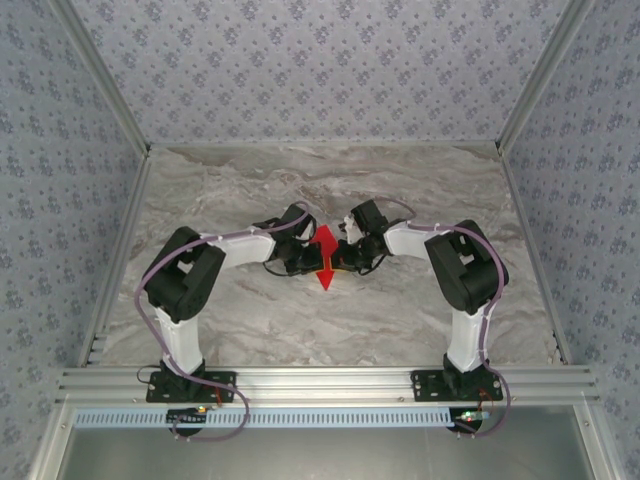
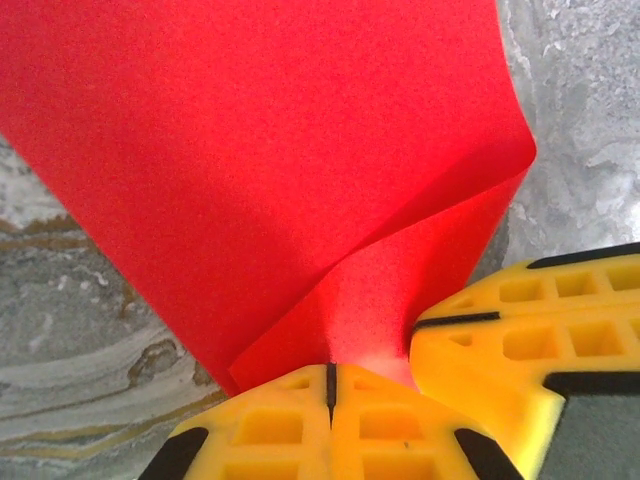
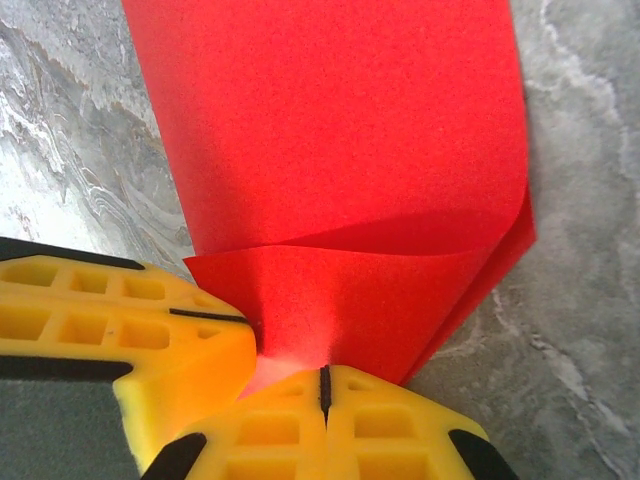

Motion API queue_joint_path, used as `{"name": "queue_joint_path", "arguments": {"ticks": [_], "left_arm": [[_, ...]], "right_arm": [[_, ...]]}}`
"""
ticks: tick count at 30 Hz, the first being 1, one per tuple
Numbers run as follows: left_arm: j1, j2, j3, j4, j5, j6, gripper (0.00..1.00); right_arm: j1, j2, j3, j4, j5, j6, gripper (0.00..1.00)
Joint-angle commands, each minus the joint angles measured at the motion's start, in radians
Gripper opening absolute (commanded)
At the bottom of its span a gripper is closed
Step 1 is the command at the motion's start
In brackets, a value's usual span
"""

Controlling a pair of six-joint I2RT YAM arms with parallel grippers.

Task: Fold a paper plane with a square sheet of paper (pick it up from the middle)
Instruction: Third fold the triangle at the center of the table, then fourth fold the wing at the center of the table.

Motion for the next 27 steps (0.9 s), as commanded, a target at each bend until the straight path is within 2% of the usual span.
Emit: {"name": "queue_joint_path", "arguments": {"ticks": [1,6,11,20,27], "left_arm": [[-0.008,-0.098,-0.024,0.033,0.037,-0.014,0.01],[-0.023,-0.16,-0.129,0.142,0.08,-0.11,0.01],[-0.063,-0.155,-0.21,0.197,0.075,-0.17,0.0],[-0.067,-0.139,-0.244,0.185,0.034,-0.178,0.0],[-0.066,-0.166,-0.196,0.172,0.02,-0.152,0.0]], "right_arm": [[0.029,0.005,-0.011,-0.036,0.014,0.031,0.0],[0.045,-0.009,-0.034,0.009,0.018,0.109,0.0],[0.049,-0.003,-0.033,0.024,0.014,0.121,0.0],[0.048,0.002,-0.026,0.016,0.003,0.115,0.0],[0.047,0.005,-0.021,0.009,0.0,0.105,0.0]]}}
